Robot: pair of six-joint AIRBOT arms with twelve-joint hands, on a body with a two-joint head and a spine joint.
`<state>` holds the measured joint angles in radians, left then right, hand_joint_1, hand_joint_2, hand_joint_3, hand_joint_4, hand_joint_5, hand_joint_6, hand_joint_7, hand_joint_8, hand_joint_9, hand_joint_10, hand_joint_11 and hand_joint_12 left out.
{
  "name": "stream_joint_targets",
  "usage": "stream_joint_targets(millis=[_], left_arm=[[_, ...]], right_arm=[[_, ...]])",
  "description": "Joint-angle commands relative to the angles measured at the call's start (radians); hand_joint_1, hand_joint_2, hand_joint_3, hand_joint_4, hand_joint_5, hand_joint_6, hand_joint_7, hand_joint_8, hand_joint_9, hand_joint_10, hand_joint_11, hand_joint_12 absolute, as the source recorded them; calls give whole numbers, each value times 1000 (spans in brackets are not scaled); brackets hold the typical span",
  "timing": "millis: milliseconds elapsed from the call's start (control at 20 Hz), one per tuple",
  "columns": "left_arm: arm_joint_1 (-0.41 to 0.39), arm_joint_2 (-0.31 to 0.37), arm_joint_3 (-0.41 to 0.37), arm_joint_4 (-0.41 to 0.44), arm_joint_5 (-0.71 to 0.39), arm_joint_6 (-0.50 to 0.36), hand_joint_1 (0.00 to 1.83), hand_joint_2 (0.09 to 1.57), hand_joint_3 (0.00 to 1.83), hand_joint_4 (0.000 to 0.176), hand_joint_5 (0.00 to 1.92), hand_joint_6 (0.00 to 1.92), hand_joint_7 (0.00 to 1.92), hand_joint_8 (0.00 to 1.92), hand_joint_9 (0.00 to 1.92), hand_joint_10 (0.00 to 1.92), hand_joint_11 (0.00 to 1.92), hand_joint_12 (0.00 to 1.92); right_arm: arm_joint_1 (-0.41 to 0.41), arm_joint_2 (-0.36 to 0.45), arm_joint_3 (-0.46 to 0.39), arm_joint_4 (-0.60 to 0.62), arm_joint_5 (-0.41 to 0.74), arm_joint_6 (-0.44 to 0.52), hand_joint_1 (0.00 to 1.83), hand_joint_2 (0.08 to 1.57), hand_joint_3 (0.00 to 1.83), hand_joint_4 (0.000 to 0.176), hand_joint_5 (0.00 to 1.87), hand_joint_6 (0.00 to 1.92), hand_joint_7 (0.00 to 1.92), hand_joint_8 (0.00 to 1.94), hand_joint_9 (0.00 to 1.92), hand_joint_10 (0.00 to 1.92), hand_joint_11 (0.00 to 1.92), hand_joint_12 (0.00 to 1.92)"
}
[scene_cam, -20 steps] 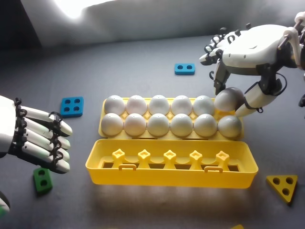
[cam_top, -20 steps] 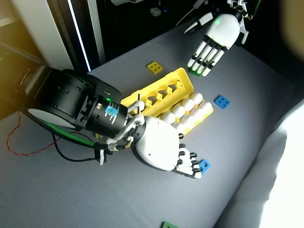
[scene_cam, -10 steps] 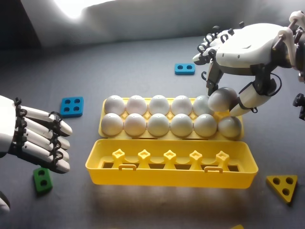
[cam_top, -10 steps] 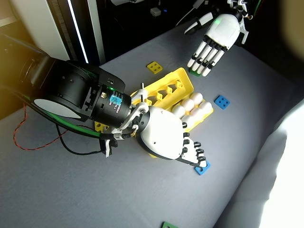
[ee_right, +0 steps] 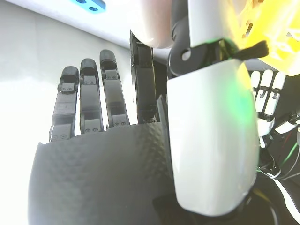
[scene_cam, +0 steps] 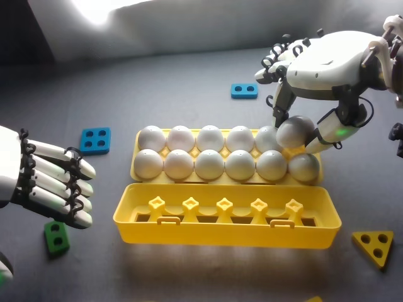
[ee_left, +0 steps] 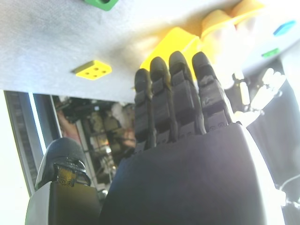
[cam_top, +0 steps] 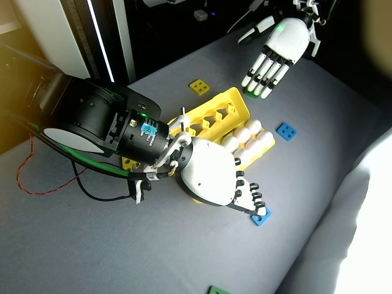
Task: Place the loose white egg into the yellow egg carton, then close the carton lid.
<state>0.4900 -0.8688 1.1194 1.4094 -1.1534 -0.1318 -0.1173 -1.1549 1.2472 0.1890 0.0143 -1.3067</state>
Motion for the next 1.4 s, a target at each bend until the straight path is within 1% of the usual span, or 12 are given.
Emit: stream_joint_targets(millis=[0, 100, 600, 650, 700, 750, 800, 850, 900, 950, 1150, 1350], left_arm=[[-3, 14, 2, -67, -54, -4, 0, 1123, 0, 0, 356, 0, 381, 0, 297, 0, 0, 401], [-3, 14, 2, -67, -54, -4, 0, 1122, 0, 0, 355, 2, 379, 2, 285, 0, 0, 352], [-3, 14, 2, -67, -54, -4, 0, 1124, 0, 0, 369, 4, 381, 2, 286, 2, 0, 360], [-3, 14, 2, -67, -54, -4, 0, 1128, 2, 0, 375, 3, 380, 0, 280, 0, 0, 343], [-4, 14, 2, -67, -54, -4, 0, 1128, 1, 0, 366, 3, 376, 0, 274, 0, 0, 315], [-5, 15, 2, -67, -54, -4, 0, 1126, 0, 0, 357, 1, 362, 3, 265, 3, 0, 294], [-5, 15, 2, -67, -54, -4, 0, 1126, 0, 0, 357, 1, 362, 3, 265, 3, 0, 294], [-1, 14, 2, -67, -54, -4, 0, 1128, 1, 0, 350, 0, 361, 2, 266, 4, 0, 295], [7, 11, 0, -67, -54, -6, 0, 1128, 1, 0, 352, 1, 369, 3, 279, 6, 0, 316], [17, 9, -2, -67, -53, -6, 0, 1131, 2, 0, 351, 0, 369, 3, 284, 6, 0, 322], [47, 4, -24, -68, -33, -3, 0, 1133, 2, 0, 324, 0, 344, 0, 281, 0, 0, 348], [73, 4, -58, -68, 1, 13, 0, 1130, 0, 0, 257, 0, 255, 0, 200, 0, 0, 295]], right_arm=[[-4, 16, -2, -1, 93, -3, 932, 956, 0, 153, 849, 384, 115, 4, 22, 4, 0, 0], [-11, 19, -2, -1, 93, -3, 796, 870, 0, 172, 742, 52, 76, 2, 3, 1, 0, 0], [-12, 29, -5, -1, 87, -3, 579, 798, 0, 175, 518, 0, 11, 0, 0, 0, 0, 0], [-2, 42, -13, -1, 79, -3, 395, 813, 0, 139, 214, 0, 0, 0, 0, 0, 0, 0], [8, 60, -28, -1, 68, -3, 373, 816, 0, 134, 182, 0, 0, 0, 0, 0, 0, 0], [23, 91, -56, -1, 65, -3, 355, 805, 0, 89, 114, 0, 0, 0, 0, 0, 0, 0], [34, 109, -78, -2, 60, -2, 355, 805, 0, 89, 114, 0, 0, 0, 0, 0, 0, 0], [52, 135, -109, -2, 57, -3, 345, 807, 0, 68, 83, 0, 0, 0, 0, 0, 0, 0], [74, 170, -151, -2, 57, -15, 352, 809, 0, 15, 66, 0, 0, 0, 0, 0, 0, 0], [96, 197, -183, -3, 56, -27, 357, 813, 0, 0, 45, 0, 0, 0, 0, 0, 0, 0], [239, 283, -276, -3, -47, -53, 351, 823, 1, 0, 0, 0, 1, 0, 0, 0, 0, 0], [296, 300, -266, 12, -132, -67, 367, 853, 12, 0, 0, 0, 0, 0, 0, 0, 3, 1]])
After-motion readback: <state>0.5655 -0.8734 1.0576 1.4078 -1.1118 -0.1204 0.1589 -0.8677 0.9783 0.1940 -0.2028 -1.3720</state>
